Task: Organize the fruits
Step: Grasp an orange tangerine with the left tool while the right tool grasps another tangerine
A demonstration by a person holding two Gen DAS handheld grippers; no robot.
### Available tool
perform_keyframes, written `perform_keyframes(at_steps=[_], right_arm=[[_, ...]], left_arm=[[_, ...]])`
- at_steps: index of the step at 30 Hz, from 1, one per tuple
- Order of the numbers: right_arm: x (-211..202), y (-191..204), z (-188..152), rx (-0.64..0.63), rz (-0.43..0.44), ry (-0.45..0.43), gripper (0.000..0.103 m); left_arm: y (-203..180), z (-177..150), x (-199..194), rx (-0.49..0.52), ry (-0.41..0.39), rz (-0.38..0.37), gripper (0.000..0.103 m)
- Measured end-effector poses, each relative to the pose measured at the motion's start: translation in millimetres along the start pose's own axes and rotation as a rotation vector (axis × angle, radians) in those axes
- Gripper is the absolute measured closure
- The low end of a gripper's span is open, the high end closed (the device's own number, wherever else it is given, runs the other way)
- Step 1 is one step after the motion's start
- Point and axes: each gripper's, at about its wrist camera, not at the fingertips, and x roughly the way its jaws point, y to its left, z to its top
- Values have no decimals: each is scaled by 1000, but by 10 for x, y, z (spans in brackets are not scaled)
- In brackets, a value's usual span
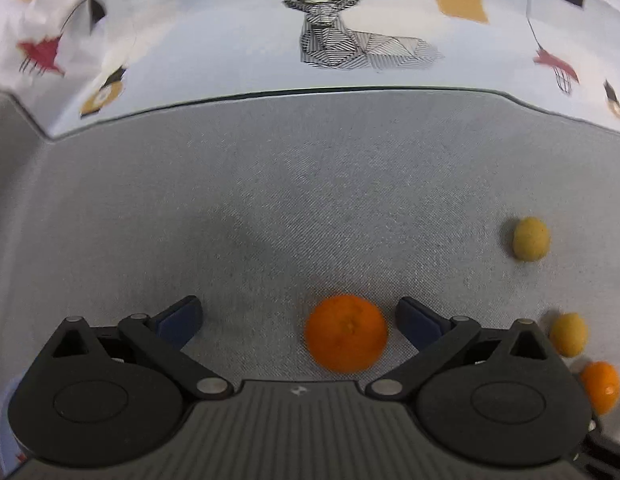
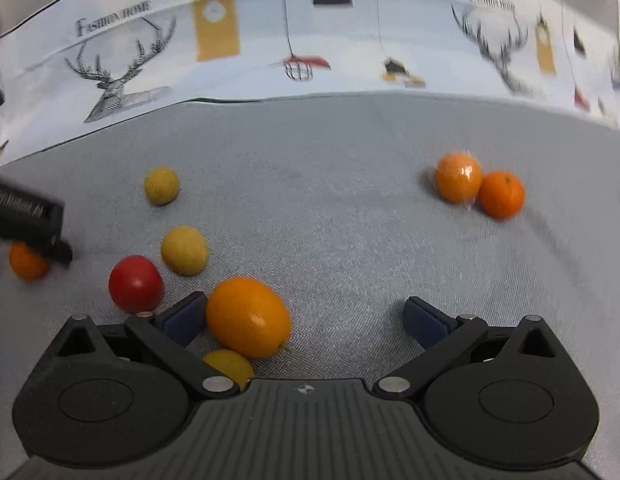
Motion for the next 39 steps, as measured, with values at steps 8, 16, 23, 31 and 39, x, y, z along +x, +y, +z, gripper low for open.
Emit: perform_keyframes(at_steps=[8,16,23,31,39], right_arm=[[-180,78,1,-61,39,-24,64],[-294,-89,27,13,13,-116,64],[-974,-250,153,65,32,-236,64],[-2139,36,-186,-23,207,-294,64],[-2919,491,-658,-104,434,-194,64]], left_arm=[[69,-74,-221,-8,5,-91,62],[79,-154,-625,16,-79,-160,62],[272,-447,-1419,20,-122,-223,62],[805,-1228,-2242,17,-164,-231,62],[1397,-2044,-2664,-29,-137,-171,62]])
